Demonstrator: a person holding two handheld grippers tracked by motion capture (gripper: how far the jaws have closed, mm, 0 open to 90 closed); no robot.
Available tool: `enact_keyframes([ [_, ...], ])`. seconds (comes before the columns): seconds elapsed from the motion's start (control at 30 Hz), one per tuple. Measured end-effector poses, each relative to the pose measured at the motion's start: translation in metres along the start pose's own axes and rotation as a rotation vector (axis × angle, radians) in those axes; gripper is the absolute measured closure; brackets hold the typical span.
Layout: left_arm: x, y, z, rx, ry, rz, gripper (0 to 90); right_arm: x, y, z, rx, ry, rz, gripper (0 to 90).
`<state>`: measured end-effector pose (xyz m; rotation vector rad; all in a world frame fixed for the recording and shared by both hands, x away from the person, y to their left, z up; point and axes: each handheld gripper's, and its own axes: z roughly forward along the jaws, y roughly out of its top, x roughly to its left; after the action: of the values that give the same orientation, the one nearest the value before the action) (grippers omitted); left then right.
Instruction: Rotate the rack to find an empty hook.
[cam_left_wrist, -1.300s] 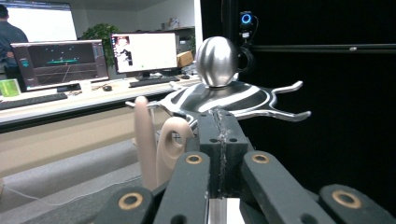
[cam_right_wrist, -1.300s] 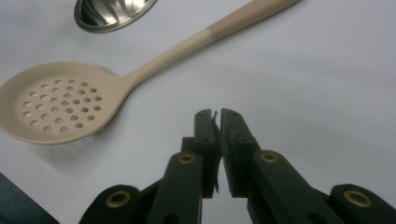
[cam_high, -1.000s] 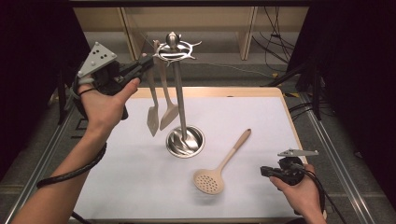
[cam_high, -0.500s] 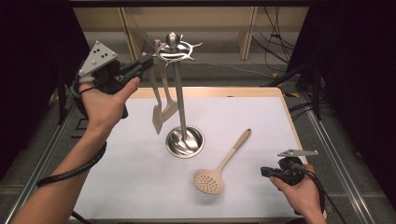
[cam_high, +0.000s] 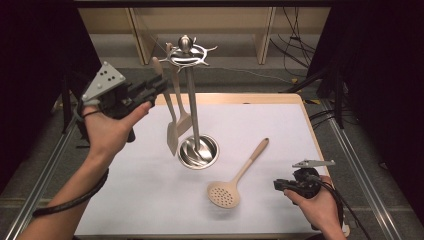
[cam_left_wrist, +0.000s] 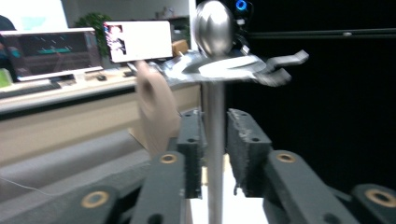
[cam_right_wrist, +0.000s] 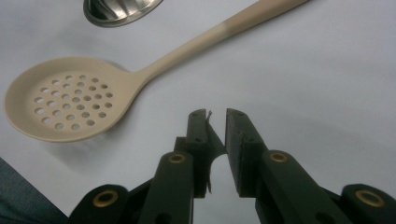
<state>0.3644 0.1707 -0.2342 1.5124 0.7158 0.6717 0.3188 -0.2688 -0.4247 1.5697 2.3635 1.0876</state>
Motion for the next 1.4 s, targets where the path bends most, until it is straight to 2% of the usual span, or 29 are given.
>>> enact_keyframes([
  [0.1, -0.009, -0.016, -0.008, 0.033, -0.016, -0.01, 66.6, 0.0, -0.001, 0.001, -0.003, 0.004, -0.006, 78.6],
  [0.13, -0.01, -0.021, -0.009, 0.036, -0.024, -0.002, 65.3, 0.002, -0.001, 0.0, 0.017, -0.002, 0.028, 78.5],
  [0.23, -0.018, -0.042, -0.014, 0.094, -0.055, -0.021, 62.0, 0.001, -0.001, 0.001, -0.009, 0.005, -0.014, 78.0],
  [0.3, -0.022, -0.054, -0.015, 0.128, -0.066, -0.022, 60.5, 0.002, -0.001, 0.0, -0.001, 0.002, -0.004, 77.8],
  [0.37, -0.026, -0.07, -0.016, 0.17, -0.089, -0.042, 59.0, 0.004, -0.001, -0.001, 0.023, 0.003, 0.028, 77.5],
  [0.4, -0.029, -0.078, -0.016, 0.188, -0.098, -0.054, 58.5, 0.003, -0.001, -0.001, 0.033, -0.003, 0.025, 77.4],
  [0.43, -0.032, -0.088, -0.016, 0.223, -0.107, -0.057, 58.0, 0.003, -0.002, 0.0, 0.025, 0.01, 0.023, 77.4],
  [0.47, -0.034, -0.094, -0.016, 0.241, -0.11, -0.081, 57.4, 0.004, -0.002, 0.0, 0.026, -0.004, 0.025, 77.3],
  [0.53, -0.039, -0.11, -0.014, 0.284, -0.125, -0.105, 56.4, 0.004, -0.002, 0.0, 0.032, 0.006, 0.033, 77.2],
  [0.67, -0.046, -0.137, -0.009, 0.345, -0.14, -0.157, 55.1, 0.005, -0.002, 0.0, 0.032, 0.005, 0.032, 77.2],
  [0.7, -0.049, -0.144, -0.008, 0.375, -0.147, -0.161, 54.7, 0.004, -0.002, 0.0, 0.029, 0.004, 0.026, 77.1],
  [0.73, -0.05, -0.149, -0.006, 0.387, -0.156, -0.153, 54.2, 0.004, -0.002, 0.0, 0.028, 0.004, 0.023, 77.0],
  [0.8, -0.055, -0.161, -0.003, 0.422, -0.177, -0.165, 53.2, 0.004, -0.002, 0.001, 0.03, 0.005, 0.023, 76.9],
  [0.83, -0.059, -0.168, -0.001, 0.451, -0.185, -0.187, 52.8, 0.004, -0.002, 0.001, 0.03, 0.003, 0.023, 76.9],
  [0.93, -0.066, -0.182, 0.004, 0.48, -0.217, -0.196, 52.1, 0.003, -0.003, 0.001, 0.034, 0.011, 0.027, 76.5],
  [0.97, -0.068, -0.185, 0.005, 0.492, -0.222, -0.195, 52.1, 0.0, -0.003, 0.003, 0.006, 0.012, -0.018, 76.4],
  [1.0, -0.07, -0.189, 0.007, 0.492, -0.235, -0.2, 52.0, 0.002, -0.003, 0.001, 0.038, 0.012, 0.033, 76.3],
  [1.03, -0.072, -0.192, 0.009, 0.508, -0.246, -0.198, 51.8, 0.001, -0.003, 0.002, 0.03, 0.012, 0.028, 76.3],
  [1.07, -0.074, -0.195, 0.01, 0.509, -0.247, -0.202, 51.8, 0.001, -0.003, 0.002, 0.032, -0.002, 0.03, 76.2],
  [1.2, -0.079, -0.201, 0.014, 0.536, -0.263, -0.21, 51.4, 0.0, -0.004, 0.001, 0.03, -0.006, 0.025, 75.9],
  [1.33, -0.082, -0.205, 0.016, 0.552, -0.251, -0.222, 51.1, 0.001, -0.003, 0.001, 0.029, -0.002, 0.021, 75.9],
  [1.37, -0.081, -0.206, 0.017, 0.557, -0.271, -0.226, 50.9, 0.002, -0.003, 0.001, 0.028, 0.002, 0.02, 75.9],
  [1.4, -0.083, -0.208, 0.017, 0.549, -0.26, -0.232, 50.9, 0.002, -0.003, 0.002, 0.019, -0.001, 0.009, 75.9],
])
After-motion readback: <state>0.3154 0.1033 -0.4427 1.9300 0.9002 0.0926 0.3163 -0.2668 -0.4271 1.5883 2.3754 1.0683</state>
